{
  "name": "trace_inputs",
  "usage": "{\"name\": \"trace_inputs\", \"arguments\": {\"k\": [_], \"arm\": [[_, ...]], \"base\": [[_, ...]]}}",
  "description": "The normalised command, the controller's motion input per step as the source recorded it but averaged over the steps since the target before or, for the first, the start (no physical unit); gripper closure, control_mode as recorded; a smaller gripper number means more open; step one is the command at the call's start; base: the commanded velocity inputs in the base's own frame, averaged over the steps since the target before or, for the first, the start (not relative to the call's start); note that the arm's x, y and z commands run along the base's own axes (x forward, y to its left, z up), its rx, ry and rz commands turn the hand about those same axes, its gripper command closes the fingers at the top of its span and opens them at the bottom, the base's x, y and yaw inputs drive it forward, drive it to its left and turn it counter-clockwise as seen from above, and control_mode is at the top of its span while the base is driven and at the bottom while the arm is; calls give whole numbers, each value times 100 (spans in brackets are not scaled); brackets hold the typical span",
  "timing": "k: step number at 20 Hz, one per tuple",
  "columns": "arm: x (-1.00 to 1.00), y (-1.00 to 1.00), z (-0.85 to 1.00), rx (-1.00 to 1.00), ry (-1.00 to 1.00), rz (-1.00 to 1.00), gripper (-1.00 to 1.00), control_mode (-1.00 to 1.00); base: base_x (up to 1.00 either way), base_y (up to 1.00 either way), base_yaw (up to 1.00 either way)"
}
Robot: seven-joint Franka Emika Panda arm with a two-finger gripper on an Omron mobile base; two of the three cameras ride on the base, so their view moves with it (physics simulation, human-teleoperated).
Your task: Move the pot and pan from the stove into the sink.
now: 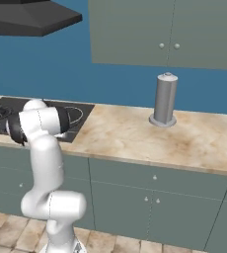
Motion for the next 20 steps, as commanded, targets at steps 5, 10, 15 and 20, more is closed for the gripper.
{"name": "trace_inputs", "arguments": {"k": [5, 10, 15, 20], "arm": [[13, 6, 0, 0, 0, -1, -100, -100], [47, 3, 0, 0, 4, -8, -100, -100], [50, 12, -1, -1, 6, -9, 100, -100], [7, 3, 0, 0, 2, -2, 100, -100]], "base": [[0, 0, 0], [0, 0, 0], [0, 0, 0], [0, 0, 0]]}}
